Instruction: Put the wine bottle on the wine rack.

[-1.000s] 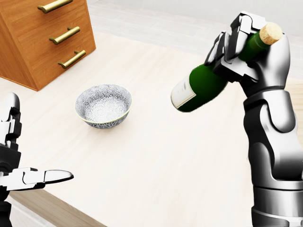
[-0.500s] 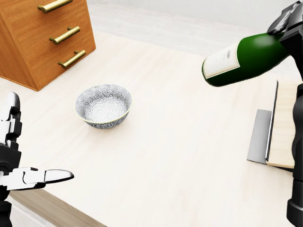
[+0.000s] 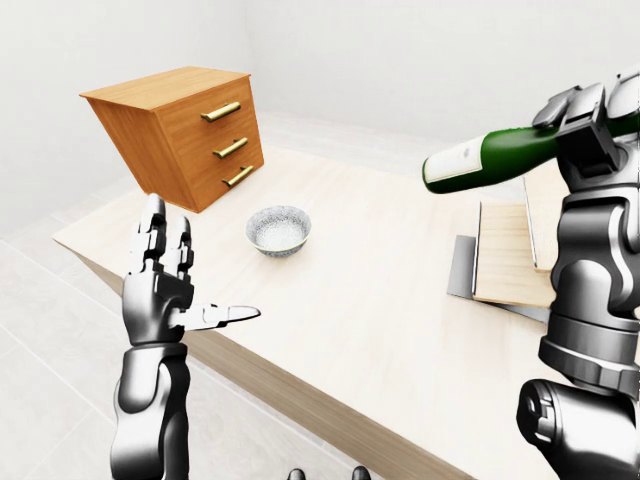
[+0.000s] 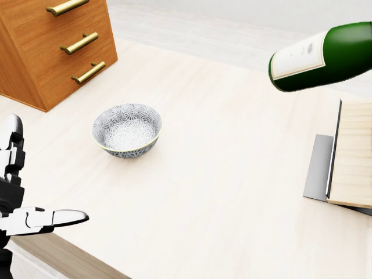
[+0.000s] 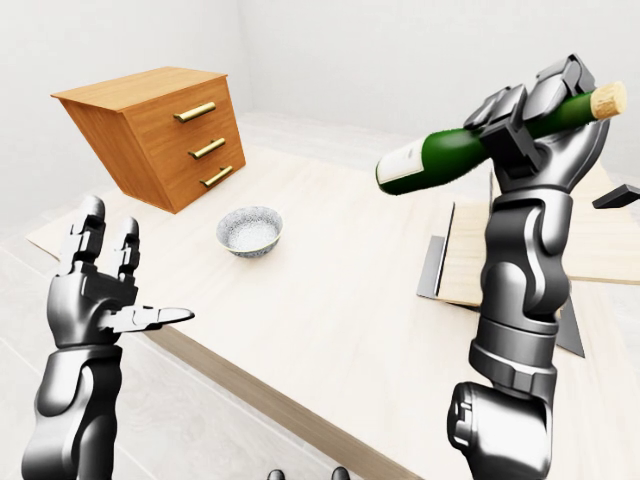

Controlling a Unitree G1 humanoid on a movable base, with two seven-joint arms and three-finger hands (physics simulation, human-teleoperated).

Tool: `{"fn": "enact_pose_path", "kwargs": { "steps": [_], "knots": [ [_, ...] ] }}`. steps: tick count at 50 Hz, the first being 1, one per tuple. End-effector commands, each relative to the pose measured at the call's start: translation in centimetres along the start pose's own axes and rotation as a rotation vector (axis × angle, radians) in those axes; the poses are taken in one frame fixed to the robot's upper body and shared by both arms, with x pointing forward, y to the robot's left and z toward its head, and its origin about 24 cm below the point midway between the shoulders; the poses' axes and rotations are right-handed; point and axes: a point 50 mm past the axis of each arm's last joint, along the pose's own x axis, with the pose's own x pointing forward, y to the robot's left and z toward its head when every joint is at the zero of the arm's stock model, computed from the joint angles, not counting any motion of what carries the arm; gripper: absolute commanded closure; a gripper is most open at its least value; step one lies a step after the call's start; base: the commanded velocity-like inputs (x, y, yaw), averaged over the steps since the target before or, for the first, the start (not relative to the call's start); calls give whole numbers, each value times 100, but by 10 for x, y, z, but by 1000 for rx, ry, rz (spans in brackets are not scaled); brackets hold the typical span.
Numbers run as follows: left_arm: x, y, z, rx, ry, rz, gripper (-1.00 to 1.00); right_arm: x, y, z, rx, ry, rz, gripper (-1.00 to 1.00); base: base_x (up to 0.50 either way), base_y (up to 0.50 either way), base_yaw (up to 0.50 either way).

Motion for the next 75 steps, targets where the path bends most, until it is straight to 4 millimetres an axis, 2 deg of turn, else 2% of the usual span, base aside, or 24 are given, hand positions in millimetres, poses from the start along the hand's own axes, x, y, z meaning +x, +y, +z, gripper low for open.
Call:
{"fn": "enact_pose_path", "kwargs": {
  "steps": [1, 6, 14, 19, 29, 31, 35, 45, 55, 59, 68, 75],
  "knots": [
    [-1, 2, -3, -6, 13, 8, -100, 13, -21, 32, 36, -65, -158, 100, 0, 0, 0],
    [-1, 1, 2, -6, -7, 4, -100, 13, -31, 49, 57, -102, -184, 100, 0, 0, 0],
    [-1, 1, 1, -4, -4, 6, -100, 17, -37, 63, 143, -110, -180, 100, 0, 0, 0],
    [0, 2, 1, -4, -6, 10, -100, 19, -52, 69, 197, -96, -199, 100, 0, 0, 0],
    [1, 3, 3, -4, -14, 12, -100, 21, -73, 96, 281, -122, -251, 100, 0, 0, 0],
    [1, 3, 1, -5, -8, 13, -100, 22, -81, 97, 358, -116, -267, 100, 0, 0, 0],
    [1, 4, -2, -5, 7, 15, -100, 23, -97, 97, 311, -86, -296, 100, 0, 0, 0],
    [1, 3, -4, -7, 13, 15, -100, 24, -112, 100, 278, -67, -301, 100, 0, 0, 0],
    [2, 2, -3, -5, 8, 15, -100, 23, -130, 111, 236, -75, -335, 100, 0, 0, 0],
    [2, 2, -2, -2, 6, 13, -100, 20, -142, 115, 235, -83, -348, 100, 0, 0, 0],
    [2, 1, 0, -2, -4, 13, -100, 12, -153, 123, 246, -100, -352, 100, 0, 0, 0],
    [2, 2, 0, 3, 1, 13, -100, 3, -167, 116, 235, -78, -343, 100, 0, 0, 0]
  ]
}}
